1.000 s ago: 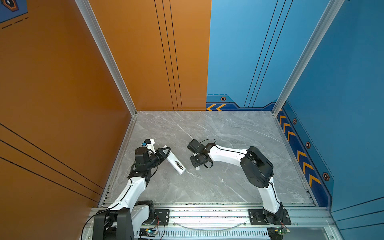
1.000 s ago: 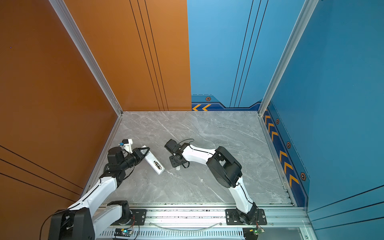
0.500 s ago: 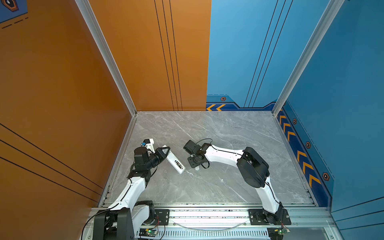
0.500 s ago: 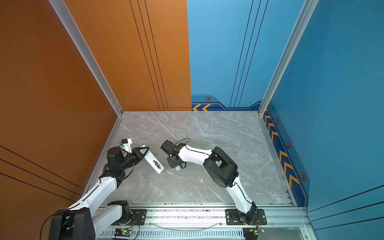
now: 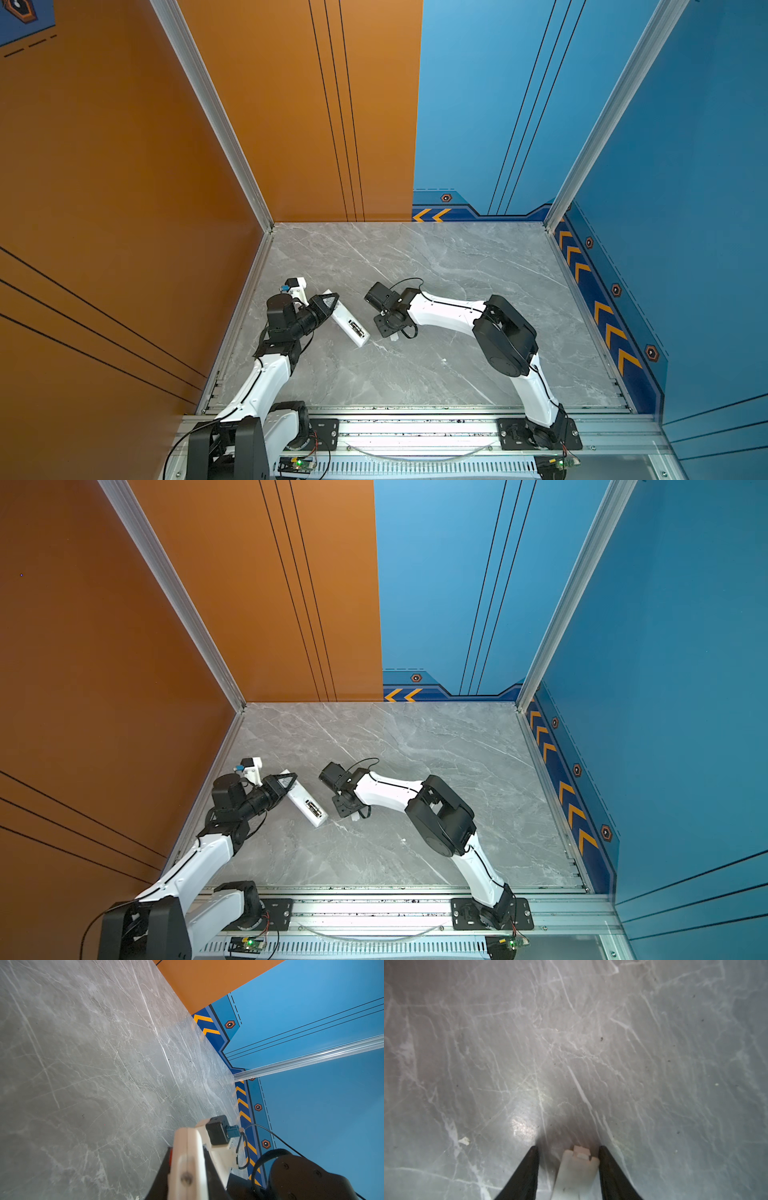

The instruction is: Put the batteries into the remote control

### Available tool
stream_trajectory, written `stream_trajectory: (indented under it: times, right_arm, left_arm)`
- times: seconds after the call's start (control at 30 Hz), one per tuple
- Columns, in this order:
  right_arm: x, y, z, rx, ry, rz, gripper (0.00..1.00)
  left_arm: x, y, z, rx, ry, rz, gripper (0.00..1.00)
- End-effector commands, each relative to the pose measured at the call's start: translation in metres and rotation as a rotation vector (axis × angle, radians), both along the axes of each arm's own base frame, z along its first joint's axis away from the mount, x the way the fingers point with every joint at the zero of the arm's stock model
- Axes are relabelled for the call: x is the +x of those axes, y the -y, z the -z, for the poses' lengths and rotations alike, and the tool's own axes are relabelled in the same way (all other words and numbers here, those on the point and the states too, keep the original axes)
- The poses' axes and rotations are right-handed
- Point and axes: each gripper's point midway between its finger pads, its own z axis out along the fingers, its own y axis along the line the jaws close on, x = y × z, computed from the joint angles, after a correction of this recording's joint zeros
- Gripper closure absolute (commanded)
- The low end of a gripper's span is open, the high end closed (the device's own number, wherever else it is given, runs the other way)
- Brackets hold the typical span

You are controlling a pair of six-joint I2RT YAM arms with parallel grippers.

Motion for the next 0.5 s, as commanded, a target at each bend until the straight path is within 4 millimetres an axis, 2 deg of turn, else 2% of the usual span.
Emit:
stream_trajectory:
  times: [0.0,0.27,0.47]
  right_arm:
    - [-0.0218,0.0356,0.0245,-0.154,-0.086,0.013,0.56]
    - [-0.025,0.0403,0.0238,-0.169,-0.084,0.029,0.61]
    - [-0.0257,0.0405,0.0269,-0.187,-0.088,0.028,0.69]
  left_arm:
    - [-0.0019,0.0,-0.004,0.0,0.025,0.008,1.0]
    - [-0.0019,0.0003,-0.0084,-0.004,0.04,0.009,1.0]
    - [-0.0012,0.0005,-0.0116,-0.011,0.051,0.01,1.0]
